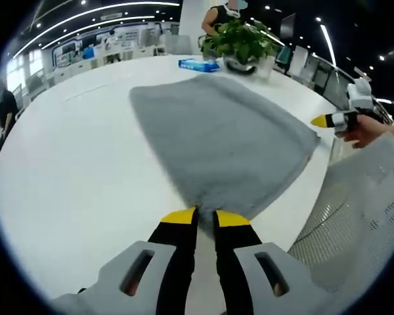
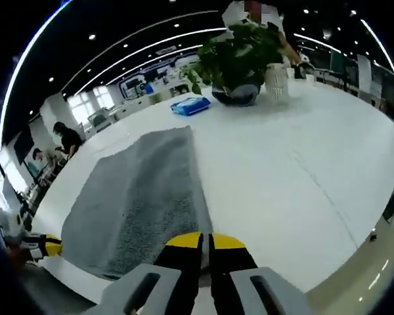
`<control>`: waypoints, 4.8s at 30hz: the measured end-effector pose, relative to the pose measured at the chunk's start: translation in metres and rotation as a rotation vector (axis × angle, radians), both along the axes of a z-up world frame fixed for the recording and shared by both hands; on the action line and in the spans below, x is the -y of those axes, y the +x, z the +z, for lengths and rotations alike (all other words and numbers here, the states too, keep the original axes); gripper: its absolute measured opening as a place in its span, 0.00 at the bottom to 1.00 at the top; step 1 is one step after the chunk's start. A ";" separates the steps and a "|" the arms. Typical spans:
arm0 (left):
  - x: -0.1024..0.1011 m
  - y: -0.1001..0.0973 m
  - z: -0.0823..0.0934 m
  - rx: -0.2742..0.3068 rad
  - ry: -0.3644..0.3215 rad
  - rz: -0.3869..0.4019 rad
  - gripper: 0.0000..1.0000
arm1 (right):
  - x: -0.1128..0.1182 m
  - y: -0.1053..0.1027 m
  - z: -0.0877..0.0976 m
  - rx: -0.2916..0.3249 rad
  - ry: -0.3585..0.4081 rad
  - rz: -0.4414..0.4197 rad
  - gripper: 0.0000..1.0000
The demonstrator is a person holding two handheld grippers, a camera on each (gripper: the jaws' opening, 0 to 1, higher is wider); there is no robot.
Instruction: Open the folded towel by lifting each exposed corner and separating the folded layers until the towel lies flat within the target outline without major curled edges
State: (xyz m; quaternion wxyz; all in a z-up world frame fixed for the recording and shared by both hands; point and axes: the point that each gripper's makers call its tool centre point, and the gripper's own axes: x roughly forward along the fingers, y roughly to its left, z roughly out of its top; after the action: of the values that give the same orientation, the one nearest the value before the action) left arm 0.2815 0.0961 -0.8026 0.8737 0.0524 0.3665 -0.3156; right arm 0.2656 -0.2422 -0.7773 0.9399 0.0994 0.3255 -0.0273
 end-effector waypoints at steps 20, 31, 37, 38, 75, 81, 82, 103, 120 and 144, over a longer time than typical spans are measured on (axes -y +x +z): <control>0.001 -0.002 0.002 0.033 0.058 -0.045 0.09 | -0.019 -0.004 -0.014 -0.073 0.032 0.022 0.19; -0.003 0.000 0.005 0.030 0.052 -0.020 0.09 | -0.004 -0.005 -0.013 -0.093 0.032 -0.002 0.00; -0.008 0.011 0.020 0.089 0.016 0.028 0.08 | -0.009 0.004 0.007 -0.058 0.011 0.043 0.00; -0.007 0.012 0.022 0.081 -0.006 0.041 0.08 | -0.012 0.006 0.010 -0.051 0.009 0.049 0.00; 0.036 0.012 0.066 0.060 -0.323 -0.031 0.09 | -0.168 0.027 0.070 0.095 0.027 0.275 0.00; 0.047 0.004 0.063 -0.009 -0.383 -0.044 0.09 | -0.193 0.011 0.060 0.062 0.011 0.356 0.00; 0.049 0.003 0.064 -0.011 -0.392 -0.050 0.09 | -0.194 0.009 0.058 0.055 0.002 0.367 0.00; 0.106 0.028 0.080 -0.129 -0.405 -0.176 0.21 | -0.222 0.000 0.046 0.000 -0.010 0.515 0.00; 0.128 0.025 0.054 -0.230 -0.307 -0.217 0.13 | -0.232 -0.004 0.043 0.005 -0.111 0.607 0.00; 0.069 0.058 0.060 -0.164 -0.306 -0.057 0.01 | -0.188 0.012 0.047 0.011 -0.107 0.385 0.09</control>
State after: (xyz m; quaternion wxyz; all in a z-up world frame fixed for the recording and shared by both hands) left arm 0.3399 0.0269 -0.7424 0.8294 -0.0969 0.3823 -0.3957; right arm 0.2775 -0.0540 -0.7298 0.9334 -0.0146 0.3315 0.1364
